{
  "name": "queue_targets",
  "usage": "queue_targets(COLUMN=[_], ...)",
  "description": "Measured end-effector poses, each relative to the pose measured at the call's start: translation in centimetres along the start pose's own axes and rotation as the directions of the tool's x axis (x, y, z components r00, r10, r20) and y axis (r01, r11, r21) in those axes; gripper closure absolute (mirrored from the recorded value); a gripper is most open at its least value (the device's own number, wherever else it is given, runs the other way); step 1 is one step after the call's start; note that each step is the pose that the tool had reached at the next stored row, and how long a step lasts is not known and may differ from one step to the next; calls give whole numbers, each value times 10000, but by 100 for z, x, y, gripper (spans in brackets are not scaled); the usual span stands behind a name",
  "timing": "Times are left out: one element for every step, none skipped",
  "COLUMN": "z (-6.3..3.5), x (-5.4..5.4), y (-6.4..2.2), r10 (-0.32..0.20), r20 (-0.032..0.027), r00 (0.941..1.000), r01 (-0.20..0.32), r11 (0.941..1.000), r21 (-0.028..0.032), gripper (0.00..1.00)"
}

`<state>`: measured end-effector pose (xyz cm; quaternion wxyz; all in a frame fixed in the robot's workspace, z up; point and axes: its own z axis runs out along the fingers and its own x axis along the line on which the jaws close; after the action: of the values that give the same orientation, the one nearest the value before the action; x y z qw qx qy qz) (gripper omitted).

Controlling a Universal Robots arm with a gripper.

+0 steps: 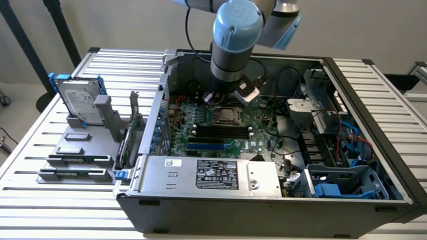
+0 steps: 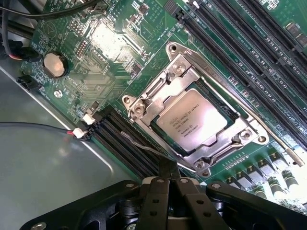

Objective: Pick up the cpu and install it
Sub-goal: 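Install the first cpu locking lever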

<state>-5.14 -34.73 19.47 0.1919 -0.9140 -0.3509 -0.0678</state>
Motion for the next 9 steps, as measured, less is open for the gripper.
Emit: queue_targets(z=[1,1,2,3,4,5,6,7,8], x=[2,6,11,16,22,27,33,38,44], y=[1,4,7,10,14,18,23,27,32], r10=[0,1,1,2,1,1,1,2,1], r20=[4,8,10,12,13,14,16,17,18], r00=[10000,10000,10000,10000,10000,10000,10000,10000,10000], r01=[0,-1,-1,-2,-1,-1,-1,-1,-1], r11=[10000,10000,10000,10000,10000,10000,10000,10000,10000], r21=[-5,-9,-11,-13,-15,-16,-18,-19,-21], gripper=[89,89,89,89,89,89,89,89,89])
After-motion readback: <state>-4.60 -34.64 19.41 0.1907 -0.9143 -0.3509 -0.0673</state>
